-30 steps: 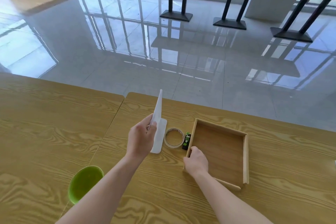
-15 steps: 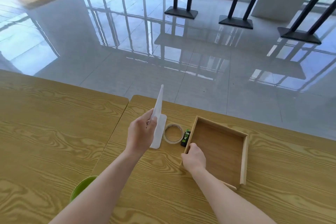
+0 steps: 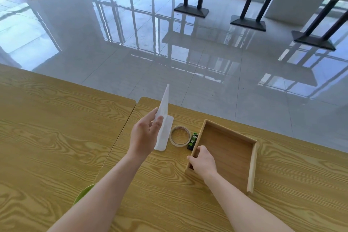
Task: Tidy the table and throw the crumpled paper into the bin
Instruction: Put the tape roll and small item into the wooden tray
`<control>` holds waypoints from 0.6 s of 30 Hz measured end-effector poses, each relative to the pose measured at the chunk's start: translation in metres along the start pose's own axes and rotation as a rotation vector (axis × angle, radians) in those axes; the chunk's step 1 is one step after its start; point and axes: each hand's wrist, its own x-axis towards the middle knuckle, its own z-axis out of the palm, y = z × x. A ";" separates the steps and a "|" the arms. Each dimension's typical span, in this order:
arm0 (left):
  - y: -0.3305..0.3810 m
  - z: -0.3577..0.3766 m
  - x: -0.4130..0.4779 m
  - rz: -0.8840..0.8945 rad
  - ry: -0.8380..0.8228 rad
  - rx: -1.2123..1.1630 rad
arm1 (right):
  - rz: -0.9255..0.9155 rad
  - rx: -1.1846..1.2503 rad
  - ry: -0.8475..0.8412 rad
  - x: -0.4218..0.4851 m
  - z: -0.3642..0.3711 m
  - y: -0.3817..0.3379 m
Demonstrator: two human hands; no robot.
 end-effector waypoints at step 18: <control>-0.007 0.004 -0.025 0.002 0.225 -0.105 | -0.438 0.072 -0.134 0.028 -0.055 -0.218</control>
